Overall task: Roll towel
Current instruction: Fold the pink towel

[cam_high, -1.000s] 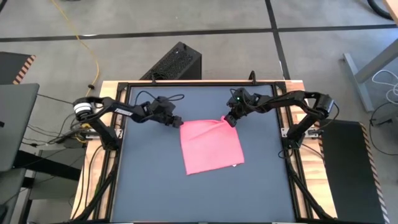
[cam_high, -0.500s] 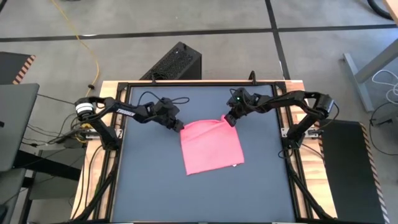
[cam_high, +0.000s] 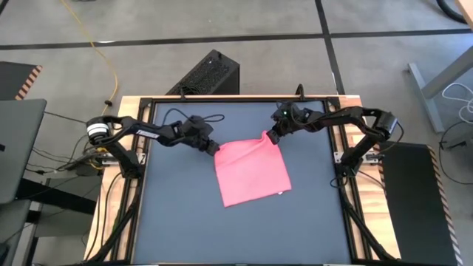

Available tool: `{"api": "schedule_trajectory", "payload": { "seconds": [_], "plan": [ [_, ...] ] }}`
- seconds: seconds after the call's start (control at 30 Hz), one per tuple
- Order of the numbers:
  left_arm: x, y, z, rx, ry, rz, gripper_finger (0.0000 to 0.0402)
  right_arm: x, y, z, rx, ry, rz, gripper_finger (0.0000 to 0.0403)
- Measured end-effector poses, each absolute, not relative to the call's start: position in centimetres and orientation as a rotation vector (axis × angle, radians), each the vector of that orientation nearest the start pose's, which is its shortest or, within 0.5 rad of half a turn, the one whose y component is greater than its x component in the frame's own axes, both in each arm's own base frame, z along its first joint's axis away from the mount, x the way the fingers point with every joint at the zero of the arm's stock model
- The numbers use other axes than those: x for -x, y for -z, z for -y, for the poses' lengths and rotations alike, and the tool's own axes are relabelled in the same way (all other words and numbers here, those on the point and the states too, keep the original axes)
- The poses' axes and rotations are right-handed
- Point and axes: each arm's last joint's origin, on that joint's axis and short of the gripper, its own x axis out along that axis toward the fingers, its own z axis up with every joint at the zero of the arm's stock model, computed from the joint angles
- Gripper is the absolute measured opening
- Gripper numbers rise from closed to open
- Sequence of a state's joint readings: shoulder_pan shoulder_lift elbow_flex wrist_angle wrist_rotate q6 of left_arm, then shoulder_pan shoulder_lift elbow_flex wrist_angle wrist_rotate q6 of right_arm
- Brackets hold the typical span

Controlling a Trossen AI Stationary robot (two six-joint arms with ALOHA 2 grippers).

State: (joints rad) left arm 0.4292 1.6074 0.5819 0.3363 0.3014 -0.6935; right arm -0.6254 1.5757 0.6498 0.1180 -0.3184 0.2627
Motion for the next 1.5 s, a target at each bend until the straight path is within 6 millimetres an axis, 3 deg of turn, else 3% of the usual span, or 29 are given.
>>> {"api": "schedule_trajectory", "payload": {
  "seconds": [0.27, 0.47, 0.67, 0.9, 1.13, 1.5],
  "plan": [
    [-25.8, -15.5, -10.8, 0.903, -0.311, -0.475, 0.0000, -23.5, -14.1, 15.8, -0.614, 0.383, -0.674, 0.0015],
    [-25.6, -17.1, -9.8, 0.896, -0.268, -0.445, 0.0000, -23.2, -15.5, 15.8, -0.592, 0.385, -0.621, 0.0014],
    [-25.5, -17.5, -8.2, 0.911, -0.242, -0.493, 0.0000, -22.3, -17.0, 15.1, -0.597, 0.375, -0.630, 0.0014],
    [-26.2, -17.5, -5.6, 0.933, -0.183, -0.526, 0.0000, -21.2, -17.2, 13.6, -0.629, 0.377, -0.756, 0.0017],
    [-26.7, -17.6, -3.1, 0.958, -0.116, -0.553, 0.0000, -21.4, -18.0, 12.4, -0.600, 0.362, -0.759, 0.0017],
    [-26.9, -17.6, -1.4, 0.960, -0.112, -0.557, 0.0000, -21.2, -19.8, 9.8, -0.588, 0.316, -0.742, 0.0017]
  ]
}}
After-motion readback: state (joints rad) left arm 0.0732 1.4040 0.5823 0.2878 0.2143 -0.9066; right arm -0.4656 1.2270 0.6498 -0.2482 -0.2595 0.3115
